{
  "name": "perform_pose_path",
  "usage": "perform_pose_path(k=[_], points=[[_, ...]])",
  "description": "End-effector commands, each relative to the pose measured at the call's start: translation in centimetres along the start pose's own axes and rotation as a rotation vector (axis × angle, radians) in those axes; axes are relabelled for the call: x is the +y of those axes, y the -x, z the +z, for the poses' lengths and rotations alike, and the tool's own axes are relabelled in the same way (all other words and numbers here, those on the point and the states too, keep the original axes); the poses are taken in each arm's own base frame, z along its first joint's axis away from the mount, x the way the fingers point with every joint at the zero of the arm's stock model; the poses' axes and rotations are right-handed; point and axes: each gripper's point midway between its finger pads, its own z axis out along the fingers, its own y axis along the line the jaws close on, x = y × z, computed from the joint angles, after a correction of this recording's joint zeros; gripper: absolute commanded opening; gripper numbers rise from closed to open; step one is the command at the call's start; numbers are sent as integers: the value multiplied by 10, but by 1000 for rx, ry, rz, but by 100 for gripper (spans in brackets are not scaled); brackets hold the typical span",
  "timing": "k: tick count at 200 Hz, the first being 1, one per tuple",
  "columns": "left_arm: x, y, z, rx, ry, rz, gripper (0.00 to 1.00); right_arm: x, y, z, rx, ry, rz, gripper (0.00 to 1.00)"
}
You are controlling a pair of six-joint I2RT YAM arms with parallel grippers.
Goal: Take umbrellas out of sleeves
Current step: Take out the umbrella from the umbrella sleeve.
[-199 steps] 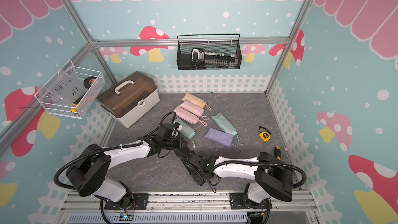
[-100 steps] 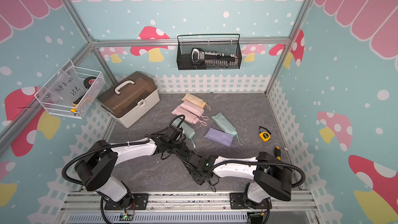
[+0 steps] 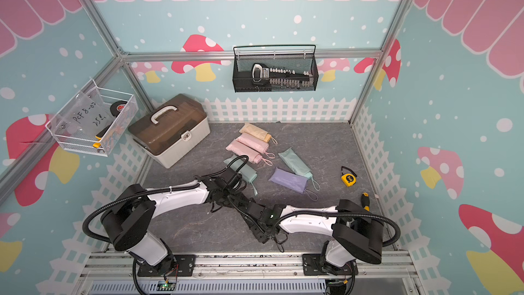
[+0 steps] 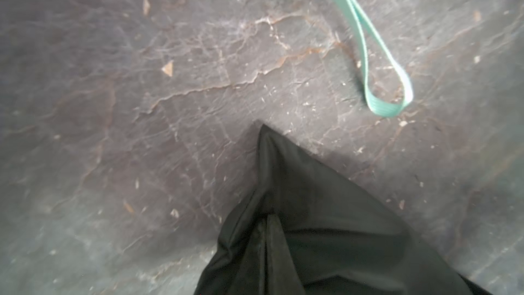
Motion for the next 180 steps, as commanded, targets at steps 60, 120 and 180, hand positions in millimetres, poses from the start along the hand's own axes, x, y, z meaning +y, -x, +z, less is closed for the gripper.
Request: perform_pose_path(k=[60,120,180], points=[[27,-25,38,143,269,138,0,-20,-56,1,190,-48,-34,66],[35,-20,61,166,336,119,0,-19,-66,-7,196,-19,1,12],[41,-18,69,177,348,114,0,-21,-87,-42,178,38,87,14]])
